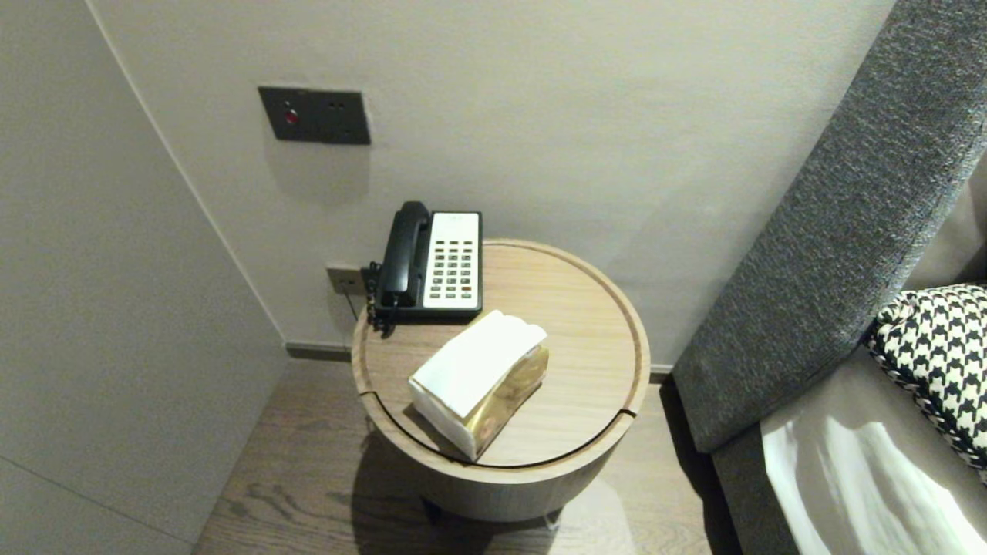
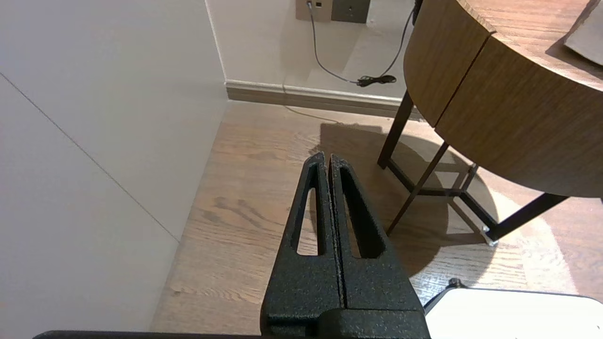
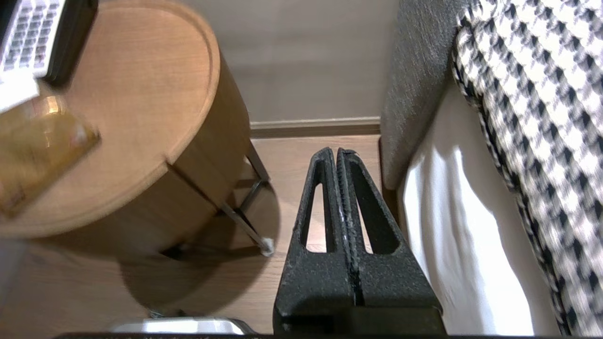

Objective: Open the nightstand drawer

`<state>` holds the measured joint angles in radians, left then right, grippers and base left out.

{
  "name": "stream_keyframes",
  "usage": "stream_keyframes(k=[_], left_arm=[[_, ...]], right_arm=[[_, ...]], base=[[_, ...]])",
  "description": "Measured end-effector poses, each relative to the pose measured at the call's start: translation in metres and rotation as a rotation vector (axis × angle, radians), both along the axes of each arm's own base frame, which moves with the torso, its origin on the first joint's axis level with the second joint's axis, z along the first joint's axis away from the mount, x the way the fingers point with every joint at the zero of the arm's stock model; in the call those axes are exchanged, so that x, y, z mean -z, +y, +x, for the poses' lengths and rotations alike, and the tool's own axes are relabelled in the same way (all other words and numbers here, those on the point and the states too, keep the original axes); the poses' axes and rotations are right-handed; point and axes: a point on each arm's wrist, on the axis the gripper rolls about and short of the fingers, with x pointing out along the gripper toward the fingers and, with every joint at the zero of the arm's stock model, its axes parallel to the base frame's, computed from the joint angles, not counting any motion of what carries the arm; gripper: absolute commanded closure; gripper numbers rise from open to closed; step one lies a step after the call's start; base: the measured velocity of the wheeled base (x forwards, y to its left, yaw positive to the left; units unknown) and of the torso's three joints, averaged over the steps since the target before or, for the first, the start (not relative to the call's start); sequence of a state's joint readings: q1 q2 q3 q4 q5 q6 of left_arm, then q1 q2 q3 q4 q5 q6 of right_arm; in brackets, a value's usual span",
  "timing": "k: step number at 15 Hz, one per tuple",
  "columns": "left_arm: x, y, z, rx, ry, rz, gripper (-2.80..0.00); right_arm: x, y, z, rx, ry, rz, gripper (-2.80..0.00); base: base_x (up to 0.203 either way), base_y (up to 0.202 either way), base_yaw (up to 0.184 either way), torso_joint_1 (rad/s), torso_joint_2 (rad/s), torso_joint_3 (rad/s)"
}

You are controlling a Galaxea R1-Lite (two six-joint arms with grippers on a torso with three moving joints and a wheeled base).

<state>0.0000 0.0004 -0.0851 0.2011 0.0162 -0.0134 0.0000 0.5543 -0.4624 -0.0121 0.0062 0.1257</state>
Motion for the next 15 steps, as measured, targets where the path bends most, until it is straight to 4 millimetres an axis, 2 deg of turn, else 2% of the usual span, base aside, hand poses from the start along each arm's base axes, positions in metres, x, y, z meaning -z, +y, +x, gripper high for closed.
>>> stream_keyframes(k=[4, 7, 9, 12, 15], left_arm=[[0.0, 0.0, 0.0, 0.0, 0.0, 0.0, 0.0], [0.001, 0.0, 0.0, 0.0, 0.003, 0.0, 0.0], [0.0, 0.0, 0.0, 0.0, 0.001, 0.0, 0.0], [0.0, 0.0, 0.0, 0.0, 0.001, 0.0, 0.0], [0.0, 0.0, 0.0, 0.0, 0.0, 0.0, 0.0]], right_arm=[[-0.049, 0.009, 0.057, -0.076, 0.063, 0.151, 0.0], [-0.066, 0.035, 0.098, -0.177, 0.166, 0.299, 0.0], [-0.061, 0.058, 0.123, -0.202, 0.255, 0.34, 0.0], [-0.042, 0.1, 0.156, -0.22, 0.367, 0.329, 0.0], [-0.019, 0.14, 0.169, -0.287, 0.436, 0.299, 0.0]], base=[[0.0, 0.0, 0.0, 0.0, 0.0, 0.0], [0.0, 0.0, 0.0, 0.0, 0.0, 0.0], [0.0, 0.0, 0.0, 0.0, 0.0, 0.0], [0.0, 0.0, 0.0, 0.0, 0.0, 0.0], [0.0, 0.0, 0.0, 0.0, 0.0, 0.0]])
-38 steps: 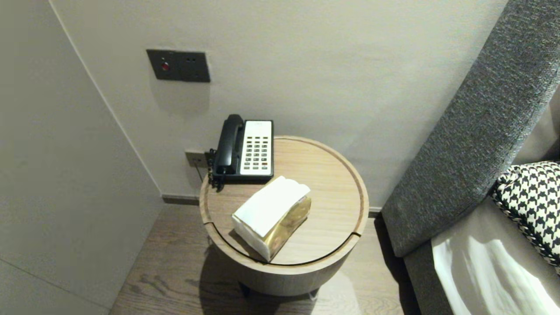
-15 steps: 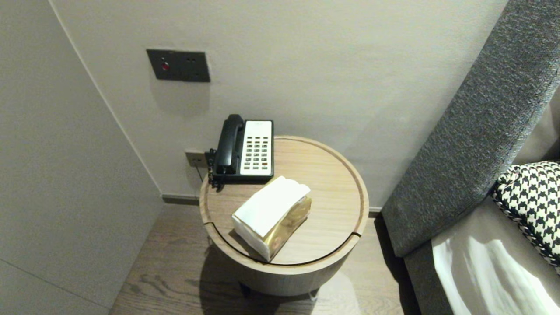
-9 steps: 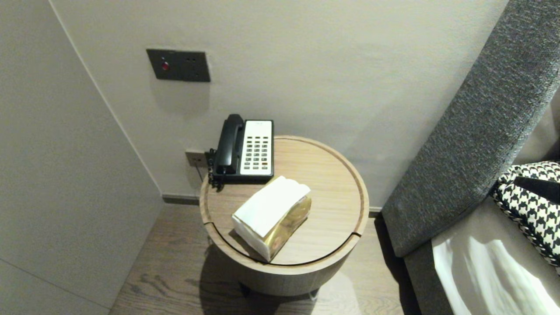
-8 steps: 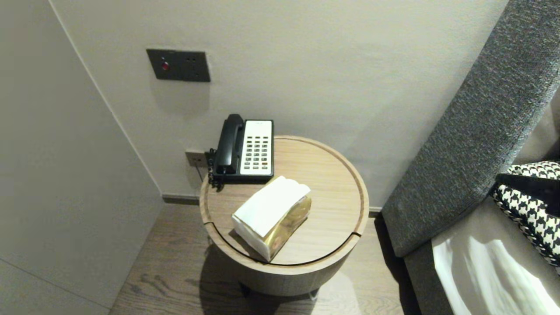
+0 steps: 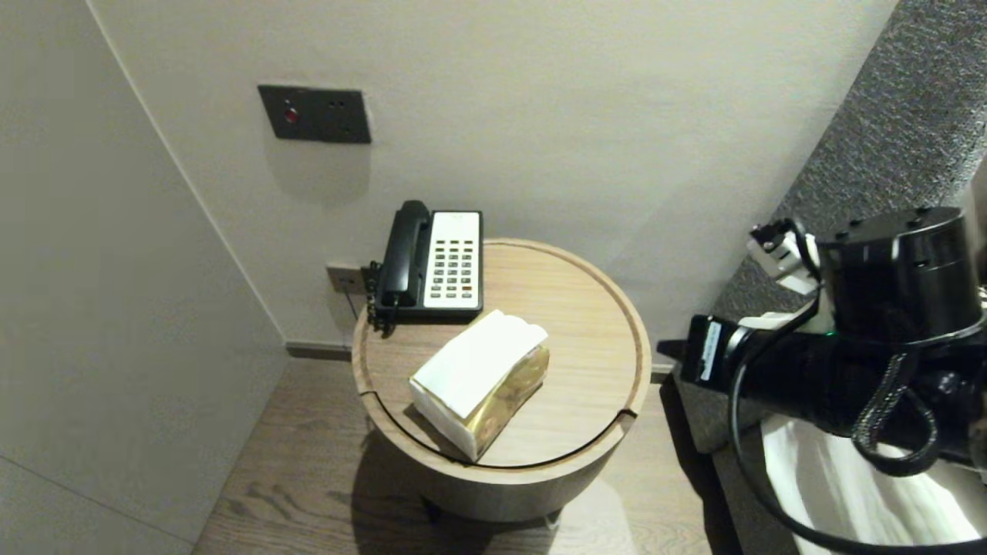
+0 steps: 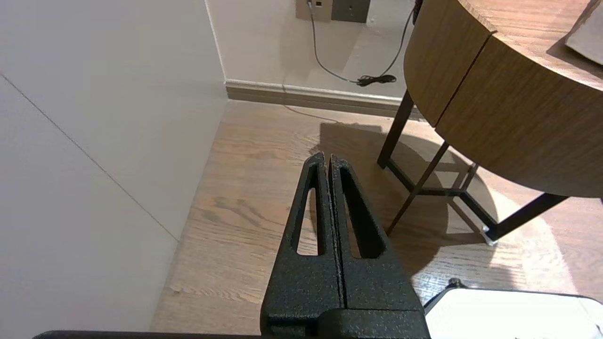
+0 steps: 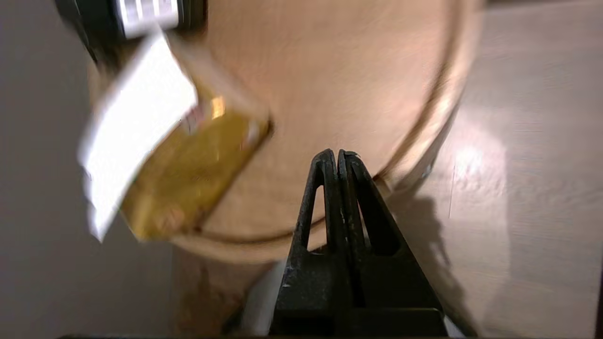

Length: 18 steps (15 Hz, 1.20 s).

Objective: Open the nightstand drawer

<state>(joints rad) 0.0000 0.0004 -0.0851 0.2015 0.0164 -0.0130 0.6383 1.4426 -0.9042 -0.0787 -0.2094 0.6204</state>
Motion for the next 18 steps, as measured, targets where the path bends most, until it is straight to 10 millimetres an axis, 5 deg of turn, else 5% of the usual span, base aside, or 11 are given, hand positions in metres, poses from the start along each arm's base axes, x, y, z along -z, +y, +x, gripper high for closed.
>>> stream_keyframes(k=[3, 10, 18], left_arm=[[0.0, 0.0, 0.0, 0.0, 0.0, 0.0, 0.0], [0.0, 0.0, 0.0, 0.0, -0.001, 0.0, 0.0], [0.0, 0.0, 0.0, 0.0, -0.001, 0.0, 0.0]], right_arm=[[0.03, 0.019, 0.004, -0.058, 0.089, -0.064, 0.0], [0.064, 0.046, 0.016, -0.109, 0.118, -0.086, 0.0], [0.089, 0.05, 0.019, -0.114, 0.179, -0.133, 0.0]], base=[[0.0, 0.0, 0.0, 0.0, 0.0, 0.0], [0.0, 0.0, 0.0, 0.0, 0.0, 0.0], [0.0, 0.0, 0.0, 0.0, 0.0, 0.0]])
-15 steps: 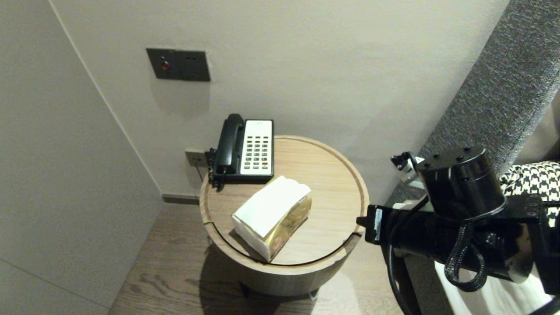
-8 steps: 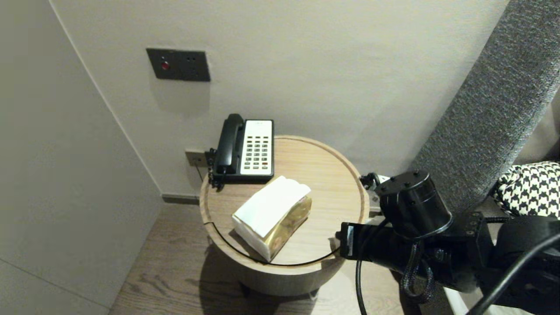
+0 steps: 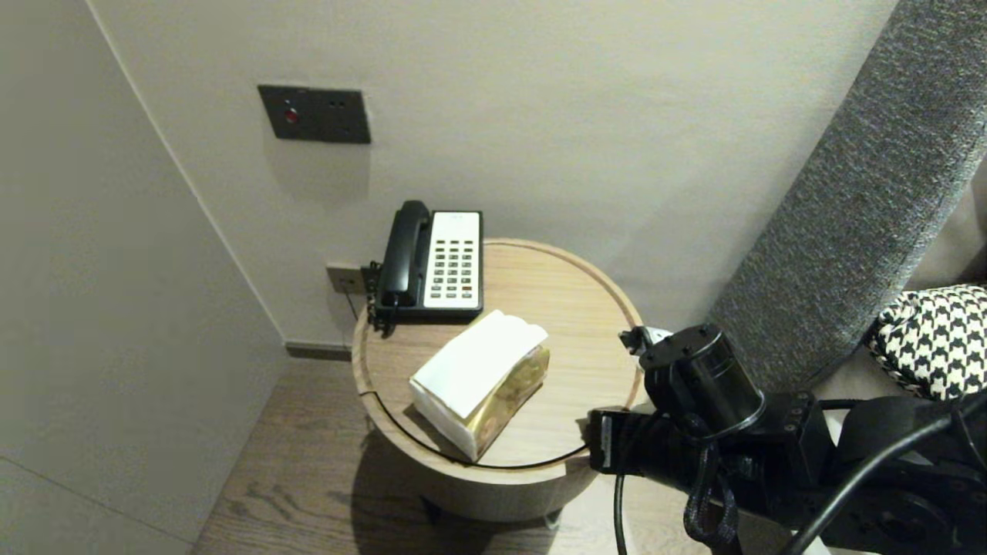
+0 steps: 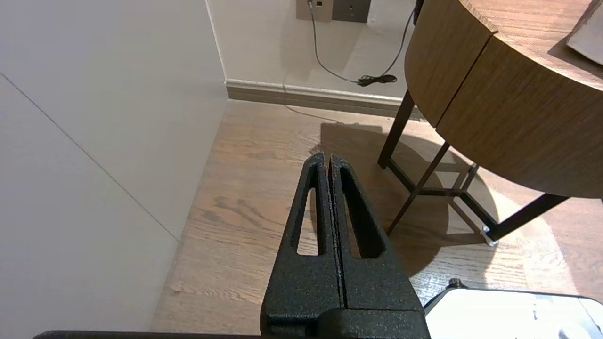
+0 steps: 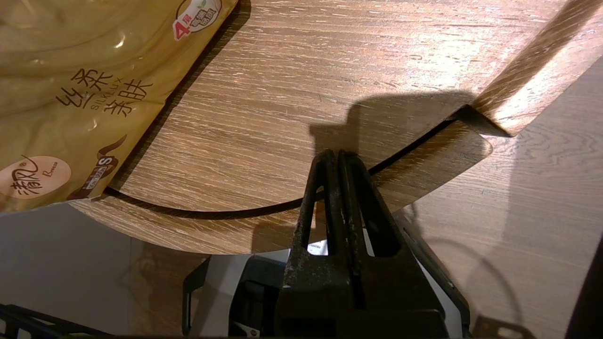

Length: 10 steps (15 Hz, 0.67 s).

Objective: Open the nightstand drawer

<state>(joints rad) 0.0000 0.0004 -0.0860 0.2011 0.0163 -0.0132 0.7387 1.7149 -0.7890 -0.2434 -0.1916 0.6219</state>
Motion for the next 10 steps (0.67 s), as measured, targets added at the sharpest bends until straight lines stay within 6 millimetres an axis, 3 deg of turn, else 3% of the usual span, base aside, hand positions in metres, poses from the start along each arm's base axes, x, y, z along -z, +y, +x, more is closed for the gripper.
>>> stream_keyframes(k=[10], left_arm=[[0.0, 0.0, 0.0, -0.001, 0.001, 0.0, 0.0]], right_arm=[[0.009, -0.008, -0.013, -0.015, 0.037, -0.026, 0.0]], base=[[0.0, 0.0, 0.0, 0.0, 0.0, 0.0]])
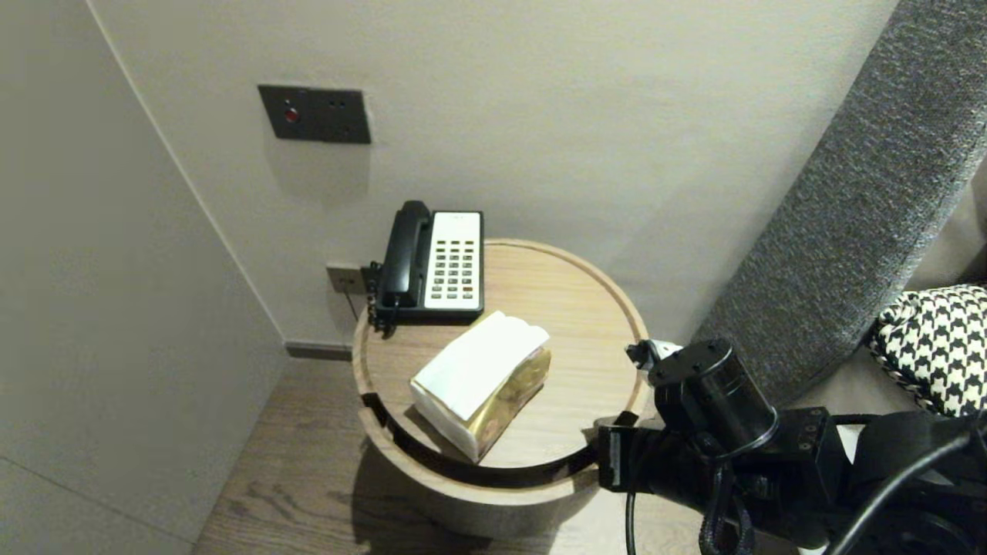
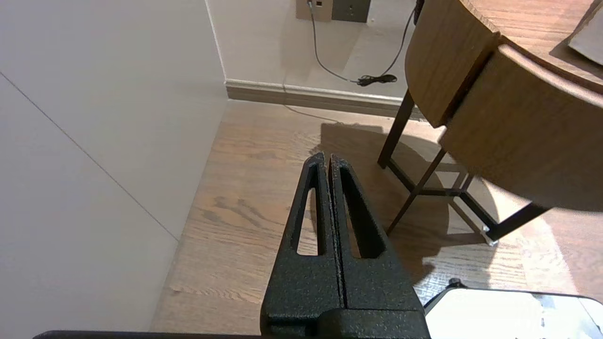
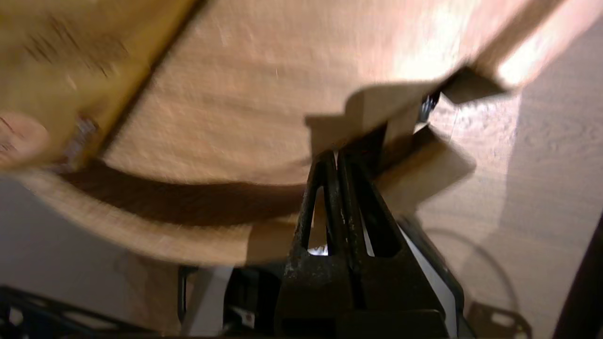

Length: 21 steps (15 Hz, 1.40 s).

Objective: Open the nightstand drawer

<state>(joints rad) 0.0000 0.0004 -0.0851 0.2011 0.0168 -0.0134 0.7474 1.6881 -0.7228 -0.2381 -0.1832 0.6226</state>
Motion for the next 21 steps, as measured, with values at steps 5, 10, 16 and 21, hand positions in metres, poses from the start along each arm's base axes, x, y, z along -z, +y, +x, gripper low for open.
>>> stream_keyframes(k=[5, 10, 16, 21], left_arm=[[0.0, 0.0, 0.0, 0.0, 0.0, 0.0, 0.0], [0.0, 0.0, 0.0, 0.0, 0.0, 0.0, 0.0], [0.0, 0.0, 0.0, 0.0, 0.0, 0.0, 0.0], [0.0, 0.0, 0.0, 0.001, 0.0, 0.0, 0.0]], right_arm=[[0.003, 0.0, -0.006, -0.016, -0.006, 0.009, 0.0], [0.007, -0.001, -0.016, -0.059, 0.021, 0.017, 0.0], [0.011, -0.005, -0.032, -0.133, 0.067, 0.033, 0.0], [0.017, -0.012, -0.049, -0.218, 0.127, 0.048, 0.0]], base=[[0.0, 0.0, 0.0, 0.0, 0.0, 0.0], [0.0, 0.0, 0.0, 0.0, 0.0, 0.0], [0.0, 0.0, 0.0, 0.0, 0.0, 0.0], [0.0, 0.0, 0.0, 0.0, 0.0, 0.0]])
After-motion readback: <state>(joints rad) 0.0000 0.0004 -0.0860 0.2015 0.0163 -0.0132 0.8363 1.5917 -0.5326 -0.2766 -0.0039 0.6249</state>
